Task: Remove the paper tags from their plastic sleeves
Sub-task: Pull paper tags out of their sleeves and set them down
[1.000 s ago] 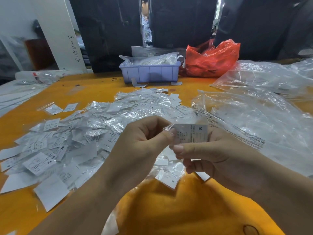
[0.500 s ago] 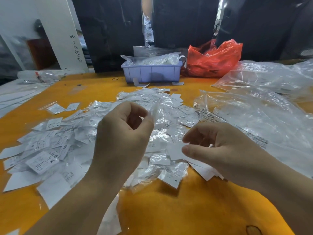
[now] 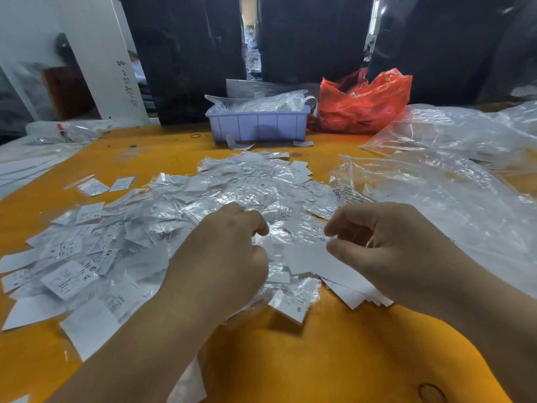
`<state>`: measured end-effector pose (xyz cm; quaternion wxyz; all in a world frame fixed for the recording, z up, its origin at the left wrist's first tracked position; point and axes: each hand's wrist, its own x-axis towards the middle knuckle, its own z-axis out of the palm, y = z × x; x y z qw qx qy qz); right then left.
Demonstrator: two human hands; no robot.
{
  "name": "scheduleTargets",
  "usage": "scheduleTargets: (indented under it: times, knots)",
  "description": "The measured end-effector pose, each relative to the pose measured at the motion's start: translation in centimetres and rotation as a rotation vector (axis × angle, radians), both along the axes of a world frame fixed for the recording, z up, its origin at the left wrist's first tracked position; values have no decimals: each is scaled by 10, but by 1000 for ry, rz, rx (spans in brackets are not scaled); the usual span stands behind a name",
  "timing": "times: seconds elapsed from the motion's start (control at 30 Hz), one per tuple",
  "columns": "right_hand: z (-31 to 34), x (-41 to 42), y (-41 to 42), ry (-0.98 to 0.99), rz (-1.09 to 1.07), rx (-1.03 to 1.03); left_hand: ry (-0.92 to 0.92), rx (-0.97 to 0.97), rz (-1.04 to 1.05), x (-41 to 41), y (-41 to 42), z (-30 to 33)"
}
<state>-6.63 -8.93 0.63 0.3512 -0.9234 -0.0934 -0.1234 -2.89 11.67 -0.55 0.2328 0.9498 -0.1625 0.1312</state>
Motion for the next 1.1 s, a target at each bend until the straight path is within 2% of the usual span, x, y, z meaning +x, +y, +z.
scheduleTargets:
  times: [0.13, 0.23, 0.33, 0.47, 0.57, 0.67, 0.77, 0.87, 0.97, 1.1]
  knots:
    - [1, 1, -4, -69, -73, -142, 4, -8, -185, -1, -7, -4]
    - [0, 1, -7, -27, -101, -252, 35, 128, -320, -4, -15, -10]
    - [-2, 3, -8, -17, -129, -362, 5, 252, -368, -4, -23, -18]
    - [7, 5, -17, -76, -259, -399, -63, 187, -346, -3, -24, -20]
    - [10, 4, -22, 84, -321, -472, -110, 162, -325, -3, -25, -20]
    - [10, 1, -17, 249, -291, -498, -121, 151, -308, -2, -25, -20]
    - [11, 1, -17, 247, -321, -489, -125, 173, -307, -3, -26, -18]
    - [10, 0, -17, 271, -409, -589, -148, 197, -298, -3, -28, -17]
    - [6, 1, -12, 370, -384, -646, -188, 185, -295, -4, -29, -17]
    - [-3, 4, -9, 332, -393, -655, -238, 134, -259, -10, -32, -15]
